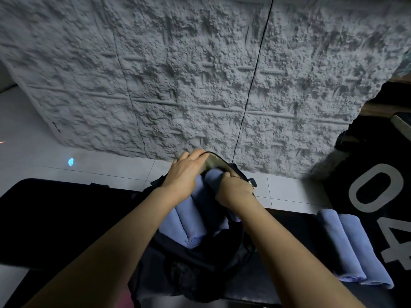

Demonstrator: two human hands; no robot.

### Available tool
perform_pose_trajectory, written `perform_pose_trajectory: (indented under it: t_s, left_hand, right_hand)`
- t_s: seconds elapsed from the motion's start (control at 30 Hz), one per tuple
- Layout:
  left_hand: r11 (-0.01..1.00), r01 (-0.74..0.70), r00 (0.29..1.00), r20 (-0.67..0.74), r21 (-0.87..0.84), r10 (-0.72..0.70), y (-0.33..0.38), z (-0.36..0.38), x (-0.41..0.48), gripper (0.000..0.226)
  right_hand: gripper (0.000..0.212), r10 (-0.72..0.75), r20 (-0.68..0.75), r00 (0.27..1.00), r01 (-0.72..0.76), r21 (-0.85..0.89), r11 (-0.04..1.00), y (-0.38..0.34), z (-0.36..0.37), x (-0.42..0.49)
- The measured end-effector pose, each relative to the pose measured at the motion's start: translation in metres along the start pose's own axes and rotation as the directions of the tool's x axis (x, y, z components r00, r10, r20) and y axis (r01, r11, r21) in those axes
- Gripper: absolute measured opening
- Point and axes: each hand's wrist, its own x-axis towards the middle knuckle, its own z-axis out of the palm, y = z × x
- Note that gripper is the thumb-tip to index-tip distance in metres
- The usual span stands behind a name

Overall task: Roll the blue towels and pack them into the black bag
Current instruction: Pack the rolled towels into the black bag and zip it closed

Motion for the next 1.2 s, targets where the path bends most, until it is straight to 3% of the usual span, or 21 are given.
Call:
perform_pose_trajectory:
  t_s: [0.1, 0.27, 0.37, 0.43, 0.47, 0.57, 0.67, 0.73, 0.83, 0.9, 1.0, 1.03, 1.1, 1.13, 1.17, 1.2]
  left_hand:
    - [0.999, -0.026, 1.000, 0.010, -0.027, 0.027, 0.000, -0.005, -0.001, 0.081]
    - [0.996, -0.083, 0.995, -0.049, 0.018, 0.084, -0.001, -0.002, -0.007, 0.081]
    - [0.962, -0.197, 0.934, -0.262, 0.189, 0.243, 0.005, 0.012, -0.022, 0.063]
    - [0.946, -0.288, 0.901, -0.291, 0.151, 0.321, 0.014, 0.031, -0.035, 0.050]
    - [0.950, -0.301, 0.917, -0.250, 0.080, 0.311, 0.020, 0.040, -0.041, 0.050]
    - [0.969, -0.213, 0.975, 0.041, -0.127, 0.220, 0.040, 0.065, -0.050, 0.062]
    - [0.970, -0.216, 0.953, 0.194, -0.108, 0.233, 0.051, 0.079, -0.055, 0.067]
    - [0.972, -0.224, 0.947, 0.221, -0.066, 0.233, 0.053, 0.081, -0.058, 0.063]
    - [0.972, -0.233, 0.938, 0.271, 0.036, 0.215, 0.057, 0.084, -0.058, 0.057]
    - [0.970, -0.229, 0.911, 0.367, 0.078, 0.186, 0.060, 0.084, -0.051, 0.053]
    - [0.981, -0.184, 0.872, 0.471, 0.064, 0.133, 0.070, 0.074, -0.042, 0.048]
    - [0.986, -0.163, 0.899, 0.418, 0.037, 0.133, 0.072, 0.068, -0.044, 0.046]
    - [0.993, -0.107, 0.993, 0.035, -0.047, 0.108, 0.071, 0.054, -0.059, 0.038]
    - [0.994, -0.053, 0.980, -0.194, -0.093, 0.034, 0.066, 0.044, -0.072, 0.031]
    - [0.992, 0.024, 0.921, -0.383, -0.126, -0.071, 0.058, 0.036, -0.086, 0.024]
    - [0.978, 0.127, 0.854, -0.483, -0.165, -0.193, 0.046, 0.034, -0.100, 0.020]
  right_hand:
    - [0.064, 0.004, -0.024, 1.000, -0.007, -0.115, 0.993, -0.018, 0.016, 0.023]
    - [0.058, 0.031, 0.015, 0.999, -0.030, -0.021, 0.999, -0.010, 0.043, 0.037]
    - [0.045, -0.117, -0.157, 0.981, 0.109, -0.062, 0.992, 0.011, 0.033, 0.016]
    - [0.037, -0.238, -0.335, 0.912, 0.195, -0.159, 0.968, 0.035, 0.025, -0.004]
    - [0.039, -0.327, -0.363, 0.873, 0.241, -0.263, 0.934, 0.049, 0.024, -0.012]
    - [0.042, -0.484, -0.194, 0.853, 0.365, -0.442, 0.820, 0.087, 0.027, -0.021]
    - [0.046, -0.549, -0.105, 0.829, 0.394, -0.585, 0.709, 0.104, 0.028, -0.016]
    - [0.035, -0.612, -0.124, 0.781, 0.392, -0.665, 0.636, 0.116, 0.024, -0.012]
    - [0.008, -0.742, -0.147, 0.654, 0.458, -0.704, 0.542, 0.137, 0.012, -0.015]
    - [0.020, -0.761, -0.181, 0.623, 0.476, -0.684, 0.553, 0.147, 0.012, -0.017]
    - [0.032, -0.729, -0.238, 0.642, 0.495, -0.597, 0.631, 0.151, 0.023, -0.020]
    - [0.032, -0.697, -0.285, 0.658, 0.501, -0.526, 0.687, 0.150, 0.026, -0.021]
    - [0.042, -0.549, -0.400, 0.734, 0.463, -0.297, 0.835, 0.144, 0.027, -0.019]
    - [0.046, -0.452, -0.438, 0.778, 0.421, -0.172, 0.891, 0.139, 0.027, -0.019]
    - [0.050, -0.357, -0.457, 0.815, 0.375, -0.055, 0.925, 0.133, 0.025, -0.018]
    - [0.057, -0.276, -0.456, 0.846, 0.325, 0.032, 0.945, 0.127, 0.023, -0.017]
